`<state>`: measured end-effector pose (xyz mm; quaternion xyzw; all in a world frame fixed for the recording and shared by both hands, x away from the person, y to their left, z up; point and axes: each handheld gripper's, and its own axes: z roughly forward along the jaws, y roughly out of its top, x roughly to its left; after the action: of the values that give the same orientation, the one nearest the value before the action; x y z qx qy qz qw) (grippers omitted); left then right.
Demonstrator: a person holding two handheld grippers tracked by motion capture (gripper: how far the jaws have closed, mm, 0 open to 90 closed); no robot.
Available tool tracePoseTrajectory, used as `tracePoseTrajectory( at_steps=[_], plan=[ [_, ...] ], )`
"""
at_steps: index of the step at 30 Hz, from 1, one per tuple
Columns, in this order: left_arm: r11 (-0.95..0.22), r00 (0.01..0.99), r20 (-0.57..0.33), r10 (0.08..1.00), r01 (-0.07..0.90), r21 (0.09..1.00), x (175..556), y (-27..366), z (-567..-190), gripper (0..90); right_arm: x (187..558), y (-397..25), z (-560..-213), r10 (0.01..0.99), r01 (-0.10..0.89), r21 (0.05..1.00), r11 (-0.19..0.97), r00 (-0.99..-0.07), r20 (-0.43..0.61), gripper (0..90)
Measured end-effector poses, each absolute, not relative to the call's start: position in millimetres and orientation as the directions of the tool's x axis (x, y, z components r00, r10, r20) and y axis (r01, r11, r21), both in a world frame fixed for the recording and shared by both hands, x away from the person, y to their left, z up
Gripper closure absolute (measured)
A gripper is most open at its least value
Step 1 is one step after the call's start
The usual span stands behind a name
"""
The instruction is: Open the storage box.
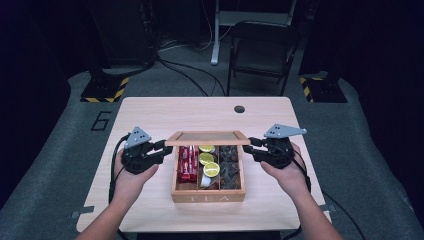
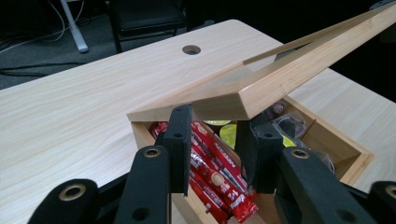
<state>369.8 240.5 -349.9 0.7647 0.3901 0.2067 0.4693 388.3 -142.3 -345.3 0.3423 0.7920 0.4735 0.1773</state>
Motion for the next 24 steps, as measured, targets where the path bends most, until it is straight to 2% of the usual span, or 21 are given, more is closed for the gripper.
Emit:
tracePoseTrajectory(
  at_steps=[4,12,24],
  plan=[
    [-0.254,0.616,-0.051,0.786,0.397,0.882,375,242,-346,66.2,393,-143,-342,0.713,0.380,0.877,0.295,-0.698,0.063,63.5],
    [-0.300,0.616,0.021,0.787,0.353,0.886,389,237,-347,62.9,399,-142,-338,0.731,0.379,0.889,0.256,-0.678,0.078,63.8],
    [-0.285,0.576,0.014,0.817,0.382,0.879,414,228,-363,59.1,404,-141,-334,0.735,0.373,0.892,0.256,-0.674,0.071,64.1]
  ],
)
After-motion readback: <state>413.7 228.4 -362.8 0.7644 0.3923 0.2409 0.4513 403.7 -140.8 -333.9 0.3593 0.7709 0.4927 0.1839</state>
